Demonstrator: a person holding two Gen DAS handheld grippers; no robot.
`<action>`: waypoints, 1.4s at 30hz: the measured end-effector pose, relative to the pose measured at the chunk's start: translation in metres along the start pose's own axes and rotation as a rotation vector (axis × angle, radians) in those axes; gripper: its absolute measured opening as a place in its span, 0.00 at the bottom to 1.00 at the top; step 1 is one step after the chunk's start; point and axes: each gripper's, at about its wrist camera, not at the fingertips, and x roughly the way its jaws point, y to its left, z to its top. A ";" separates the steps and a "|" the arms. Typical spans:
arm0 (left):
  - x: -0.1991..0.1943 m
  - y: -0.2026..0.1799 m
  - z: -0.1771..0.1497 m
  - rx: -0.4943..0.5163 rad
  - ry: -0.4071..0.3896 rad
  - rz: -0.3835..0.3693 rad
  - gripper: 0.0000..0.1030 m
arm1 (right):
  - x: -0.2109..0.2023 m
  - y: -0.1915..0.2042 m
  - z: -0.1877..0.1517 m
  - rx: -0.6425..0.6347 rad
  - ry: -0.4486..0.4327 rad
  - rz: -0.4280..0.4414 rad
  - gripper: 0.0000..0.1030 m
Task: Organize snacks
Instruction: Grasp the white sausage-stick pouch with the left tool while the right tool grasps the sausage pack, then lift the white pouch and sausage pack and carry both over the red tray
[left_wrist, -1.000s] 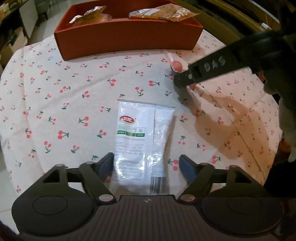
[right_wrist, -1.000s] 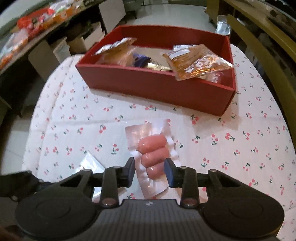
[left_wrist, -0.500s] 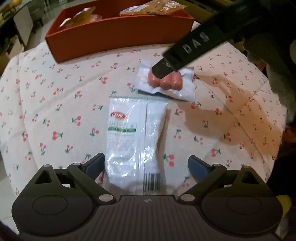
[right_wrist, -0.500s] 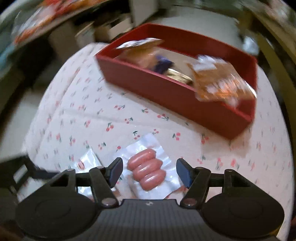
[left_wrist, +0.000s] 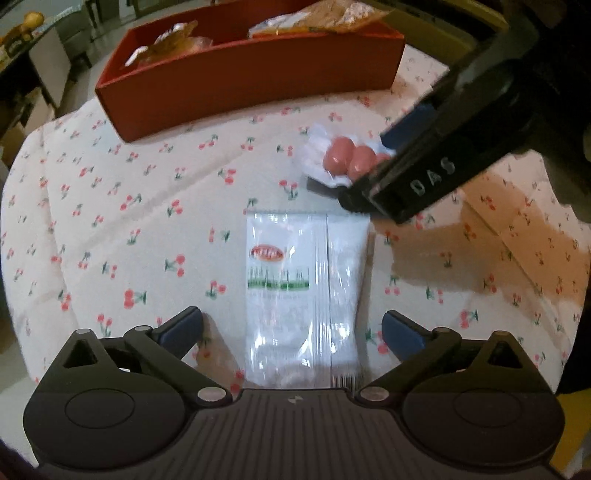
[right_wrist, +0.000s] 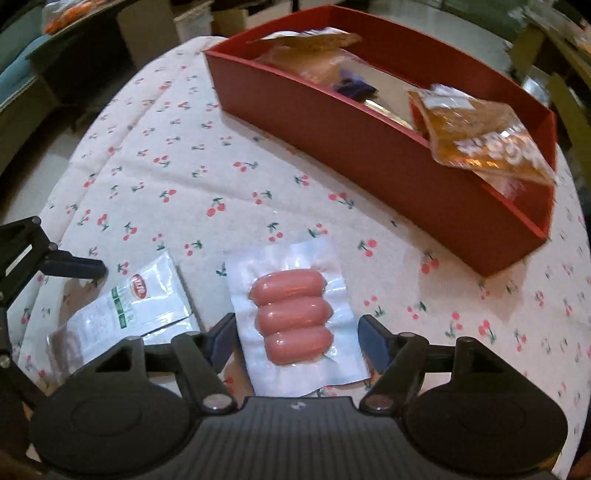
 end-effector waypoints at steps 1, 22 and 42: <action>0.001 0.001 0.000 -0.003 -0.020 -0.003 1.00 | -0.001 0.001 -0.002 0.008 0.004 -0.007 0.89; -0.019 -0.003 -0.005 -0.044 -0.020 -0.018 0.51 | -0.042 -0.001 -0.025 0.106 -0.075 -0.008 0.61; -0.024 0.006 -0.010 -0.064 -0.019 -0.055 0.52 | -0.020 0.001 -0.038 0.063 0.001 -0.021 0.95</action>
